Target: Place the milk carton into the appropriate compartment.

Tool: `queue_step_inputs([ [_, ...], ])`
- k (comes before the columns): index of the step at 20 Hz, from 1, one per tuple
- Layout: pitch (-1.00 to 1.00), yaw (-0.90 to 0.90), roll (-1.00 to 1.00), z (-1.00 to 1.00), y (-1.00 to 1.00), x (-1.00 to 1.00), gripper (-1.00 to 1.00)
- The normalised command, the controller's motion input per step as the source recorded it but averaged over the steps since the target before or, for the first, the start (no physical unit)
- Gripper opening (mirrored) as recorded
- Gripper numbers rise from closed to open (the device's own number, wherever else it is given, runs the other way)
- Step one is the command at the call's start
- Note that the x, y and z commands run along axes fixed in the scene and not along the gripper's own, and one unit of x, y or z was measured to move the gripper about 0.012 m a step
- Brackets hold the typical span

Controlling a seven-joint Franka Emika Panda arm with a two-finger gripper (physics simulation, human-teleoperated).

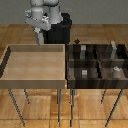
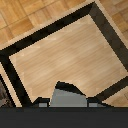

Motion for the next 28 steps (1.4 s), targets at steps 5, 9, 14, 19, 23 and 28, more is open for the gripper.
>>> queue_step_inputs([
  [5, 0.00, 0.00, 0.00, 0.00, 1.00, 0.00, -1.00],
  [9, 0.00, 0.00, 0.00, 0.00, 1.00, 0.00, -1.00],
  [14, 0.00, 0.00, 0.00, 0.00, 1.00, 0.00, -1.00],
  [19, 0.00, 0.00, 0.00, 0.00, 1.00, 0.00, -1.00],
  [23, 0.00, 0.00, 0.00, 0.00, 1.00, 0.00, -1.00],
  [28, 0.00, 0.00, 0.00, 0.00, 0.80, -0.05, -1.00],
])
